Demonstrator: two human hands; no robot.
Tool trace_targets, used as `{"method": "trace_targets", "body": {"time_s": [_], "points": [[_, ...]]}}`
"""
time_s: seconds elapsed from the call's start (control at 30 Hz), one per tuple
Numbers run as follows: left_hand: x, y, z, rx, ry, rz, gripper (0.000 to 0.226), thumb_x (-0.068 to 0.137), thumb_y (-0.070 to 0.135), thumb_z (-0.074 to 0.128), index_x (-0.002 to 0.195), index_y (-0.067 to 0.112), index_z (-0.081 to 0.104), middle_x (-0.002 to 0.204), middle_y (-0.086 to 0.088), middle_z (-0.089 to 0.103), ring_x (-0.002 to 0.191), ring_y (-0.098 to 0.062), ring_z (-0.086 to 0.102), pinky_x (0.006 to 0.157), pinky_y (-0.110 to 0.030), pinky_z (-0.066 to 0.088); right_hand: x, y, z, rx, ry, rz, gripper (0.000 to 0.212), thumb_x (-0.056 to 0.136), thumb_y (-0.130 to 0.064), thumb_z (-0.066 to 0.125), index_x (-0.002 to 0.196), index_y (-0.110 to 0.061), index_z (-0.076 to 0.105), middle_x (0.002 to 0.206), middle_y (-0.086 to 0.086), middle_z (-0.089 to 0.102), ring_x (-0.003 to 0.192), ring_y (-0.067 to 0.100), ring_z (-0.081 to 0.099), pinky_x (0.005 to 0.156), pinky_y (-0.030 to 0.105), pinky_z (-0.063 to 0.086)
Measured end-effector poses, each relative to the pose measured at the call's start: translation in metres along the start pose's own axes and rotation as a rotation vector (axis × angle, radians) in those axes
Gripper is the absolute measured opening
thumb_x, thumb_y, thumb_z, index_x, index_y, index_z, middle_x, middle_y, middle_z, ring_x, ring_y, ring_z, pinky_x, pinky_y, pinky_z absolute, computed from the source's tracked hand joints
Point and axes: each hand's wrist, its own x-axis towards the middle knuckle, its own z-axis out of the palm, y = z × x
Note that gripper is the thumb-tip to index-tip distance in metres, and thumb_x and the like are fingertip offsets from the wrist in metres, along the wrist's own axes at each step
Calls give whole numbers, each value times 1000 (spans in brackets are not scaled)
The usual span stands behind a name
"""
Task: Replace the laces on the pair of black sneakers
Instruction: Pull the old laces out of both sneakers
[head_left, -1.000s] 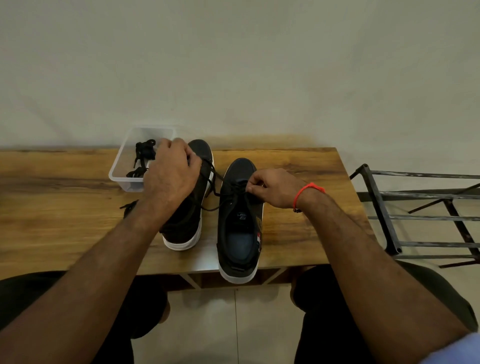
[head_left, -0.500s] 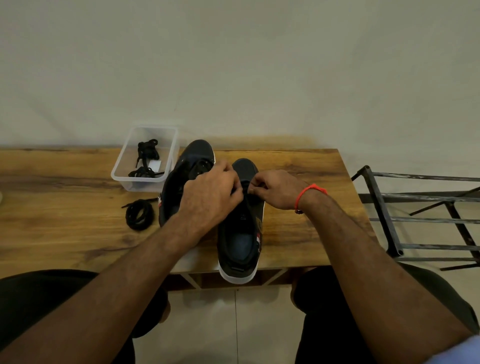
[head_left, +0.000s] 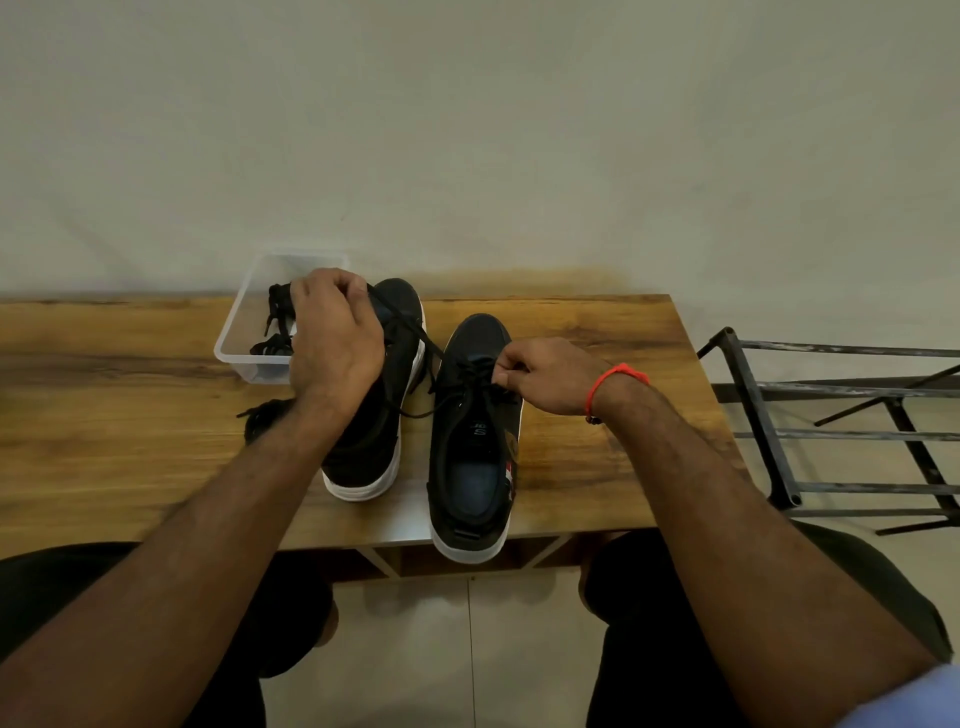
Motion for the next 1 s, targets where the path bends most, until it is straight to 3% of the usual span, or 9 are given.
{"method": "trace_targets", "body": {"time_s": [0.07,0.2,0.33,0.53,0.67,0.73,0.87,0.93,1.0], "points": [[-2,-5,1,47,-33,52,25,108,27,43,125,11,53,136,-12,43,90,-11,46,78,-26,39,0,0,0,5,-1,3,18,104,-20,51,110,-11,65,90,-14,56,82,-1,51,63,15,37],[-11,-6,6,282,-197,499,23,97,29,62,120,25,58,136,-3,36,96,-14,55,71,-34,57,0,-2,0,-10,1,10,18,104,-23,51,109,-12,64,94,-8,58,86,7,54,65,17,40],[-31,1,19,407,-507,634,30,94,49,62,119,32,66,133,7,38,100,-8,51,73,-29,48,0,-2,-1,-33,-8,7,10,103,-23,51,103,-19,61,92,-7,58,81,4,51,62,20,37],[-35,4,21,467,-527,580,29,99,49,53,114,26,61,133,8,40,101,-12,55,74,-31,47,1,-1,-1,-53,-1,7,12,103,-24,52,104,-19,62,90,-9,57,81,5,51,62,19,36],[-24,6,12,208,-257,277,31,107,41,40,118,18,56,127,-1,48,96,-18,57,74,-36,42,0,0,-1,-51,-5,6,17,104,-25,51,108,-15,63,93,-9,57,86,7,52,64,17,37],[-13,4,5,255,-220,219,31,106,41,43,121,17,56,130,-5,48,102,-26,58,75,-38,40,0,1,0,-31,-7,11,18,104,-23,51,110,-13,64,91,-11,56,87,7,53,65,17,38],[-12,2,3,308,-407,224,54,94,56,60,137,25,49,134,-5,49,113,-25,59,85,-38,49,1,-1,0,-27,-14,17,16,104,-22,50,108,-13,63,92,-9,56,82,4,50,63,18,37],[-21,6,12,254,-606,213,68,87,62,66,140,25,45,113,-1,59,100,-18,62,81,-33,52,2,-1,0,-48,-15,21,12,104,-23,50,103,-18,61,93,-6,56,80,4,49,62,20,36],[-28,9,19,252,-774,186,74,85,56,73,143,23,41,98,4,62,85,-12,65,68,-24,49,2,-1,1,-50,-16,24,10,104,-23,50,101,-21,60,92,-6,55,79,4,48,61,21,35]]}}
